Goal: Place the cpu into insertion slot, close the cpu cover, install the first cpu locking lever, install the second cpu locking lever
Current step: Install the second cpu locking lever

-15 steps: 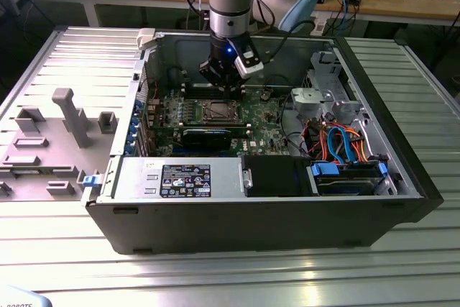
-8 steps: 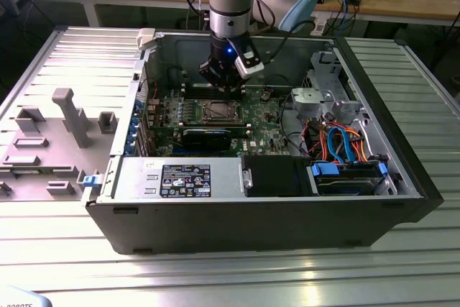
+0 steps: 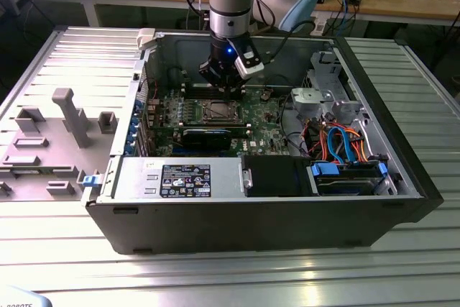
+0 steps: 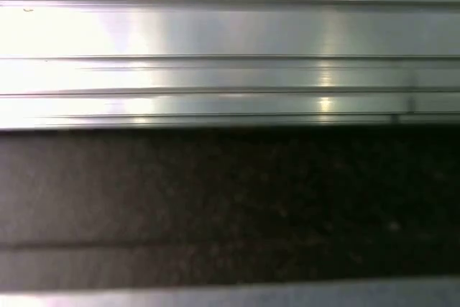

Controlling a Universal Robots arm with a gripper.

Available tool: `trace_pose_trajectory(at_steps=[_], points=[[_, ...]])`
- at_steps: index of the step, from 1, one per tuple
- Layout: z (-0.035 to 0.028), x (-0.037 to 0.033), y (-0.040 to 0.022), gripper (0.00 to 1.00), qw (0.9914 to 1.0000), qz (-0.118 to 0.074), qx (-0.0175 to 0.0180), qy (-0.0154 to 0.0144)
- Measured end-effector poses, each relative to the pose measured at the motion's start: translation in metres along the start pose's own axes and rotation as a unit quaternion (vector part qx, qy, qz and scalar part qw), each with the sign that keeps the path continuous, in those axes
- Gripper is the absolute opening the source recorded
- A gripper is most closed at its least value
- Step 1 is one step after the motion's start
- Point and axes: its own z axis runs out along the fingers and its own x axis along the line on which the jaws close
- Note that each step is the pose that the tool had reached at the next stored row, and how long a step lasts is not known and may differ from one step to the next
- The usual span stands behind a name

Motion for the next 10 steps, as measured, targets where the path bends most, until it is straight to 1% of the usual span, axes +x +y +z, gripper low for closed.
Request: trace_pose_trajectory(at_steps=[6, 7, 9, 10], points=[[0.0, 0.0, -0.0004, 0.11, 1.0, 0.0, 0.0, 0.0], [-0.0001, 0.0, -0.0013, 0.11, 1.0, 0.0, 0.0001, 0.0], [-0.0004, -0.0001, -0.005, 0.11, 1.0, 0.0, 0.0001, 0.0], [-0.003, -0.0002, -0.0053, 0.11, 1.0, 0.0, 0.0001, 0.0]])
